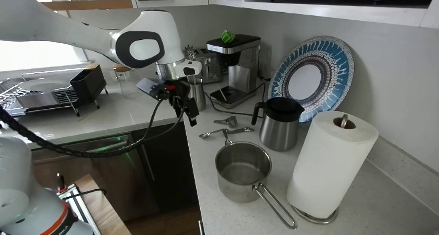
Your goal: Put the cup inside the pot
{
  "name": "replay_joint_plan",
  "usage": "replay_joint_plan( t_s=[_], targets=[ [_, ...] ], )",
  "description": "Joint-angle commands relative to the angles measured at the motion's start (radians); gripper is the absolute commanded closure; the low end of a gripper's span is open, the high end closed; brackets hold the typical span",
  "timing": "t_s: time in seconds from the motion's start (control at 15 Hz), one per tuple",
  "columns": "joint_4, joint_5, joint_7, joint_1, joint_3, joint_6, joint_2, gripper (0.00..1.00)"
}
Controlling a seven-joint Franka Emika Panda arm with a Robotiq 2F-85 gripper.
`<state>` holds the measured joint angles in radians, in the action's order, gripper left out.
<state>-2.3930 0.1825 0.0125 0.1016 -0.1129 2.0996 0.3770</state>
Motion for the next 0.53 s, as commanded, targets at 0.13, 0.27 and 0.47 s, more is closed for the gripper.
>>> replay_joint_plan(
  t_s=[0.13, 0.27, 0.47],
  targets=[
    [0.213, -0.260, -0.058, -0.043, 0.003, -0.077, -0.081, 0.00],
    [0.315, -0.357, -0.104, -0.055, 0.014, -0.081, -0.110, 0.00],
    [0.505, -0.439, -0.193, -0.069, 0.040, -0.136, -0.211, 0.00]
  ],
)
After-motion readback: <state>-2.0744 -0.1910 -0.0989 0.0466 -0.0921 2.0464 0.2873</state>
